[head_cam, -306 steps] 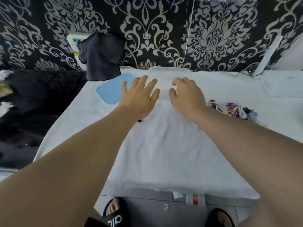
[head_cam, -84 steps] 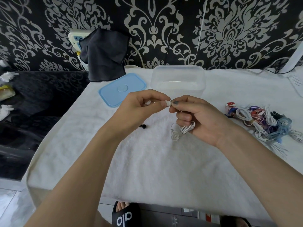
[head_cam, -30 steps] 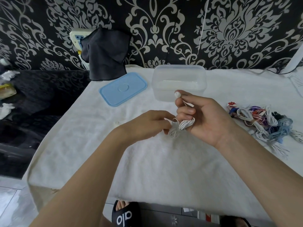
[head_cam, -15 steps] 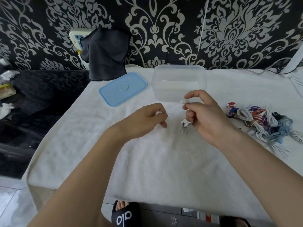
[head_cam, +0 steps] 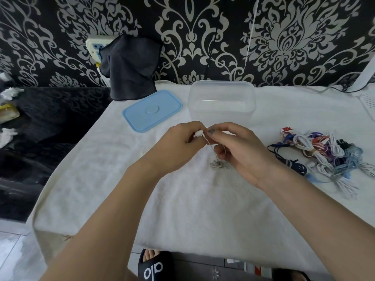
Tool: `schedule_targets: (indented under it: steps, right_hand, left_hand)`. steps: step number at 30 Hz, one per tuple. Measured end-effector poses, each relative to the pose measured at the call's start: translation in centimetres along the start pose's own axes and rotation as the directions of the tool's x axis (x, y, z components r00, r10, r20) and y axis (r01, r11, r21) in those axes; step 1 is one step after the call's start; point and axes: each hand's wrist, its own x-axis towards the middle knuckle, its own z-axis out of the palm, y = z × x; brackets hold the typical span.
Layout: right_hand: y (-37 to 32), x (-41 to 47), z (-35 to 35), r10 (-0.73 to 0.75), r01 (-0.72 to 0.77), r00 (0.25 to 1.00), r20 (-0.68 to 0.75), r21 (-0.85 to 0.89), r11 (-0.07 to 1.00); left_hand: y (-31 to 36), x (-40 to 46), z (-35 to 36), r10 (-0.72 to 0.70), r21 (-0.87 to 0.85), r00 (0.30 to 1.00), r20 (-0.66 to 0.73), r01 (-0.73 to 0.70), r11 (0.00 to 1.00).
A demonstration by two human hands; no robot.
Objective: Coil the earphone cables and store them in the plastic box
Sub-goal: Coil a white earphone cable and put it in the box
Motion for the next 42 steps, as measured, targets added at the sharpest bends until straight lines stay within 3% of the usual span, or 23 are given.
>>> schedule_targets:
  steps: [9,18,24,28,35,42]
  right_hand:
    - [0.1,-0.4,0.4,0.007,-0.007,1.000,0.022,0.001,1.000]
    - [0.2,0.0,-0.4,-0.004,0.004,0.999,-0.041,0.011,1.000]
    - [0.2,0.3,-0.6,0.005,-0.003,1.000,-0.030,0.049,0.999]
    - [0.0,0.3,-0.5,0.017,-0.018,1.000,0.009,0.115,0.993]
    - [-0.1,0.1,-0.4,-0.047,0.046,0.998,0.044,0.024,0.999]
    - [-0.1,0.1,-0.4,-0.049,0.048,0.999,0.018,0.041,0.998]
  left_hand:
    - [0.3,-0.1,0.2,0.017,-0.061,0.999,-0.027,-0.019,0.998]
    - [0.7,-0.5,-0.5,-0.193,-0.274,0.979,0.069,0.205,0.940]
    - [0.2,-0.5,-0.7,-0.170,-0.349,0.985,0.034,0.171,0.921]
    - [0.6,-0.5,-0.6,-0.160,-0.324,0.987,0.008,0.154,0.933]
    - [1.6,-0.7,-0.8,-0.140,-0.315,0.989,-0.051,0.117,0.942]
    - [1.8,-0.7,-1.2,-0.170,-0.270,0.981,-0.092,0.140,0.953]
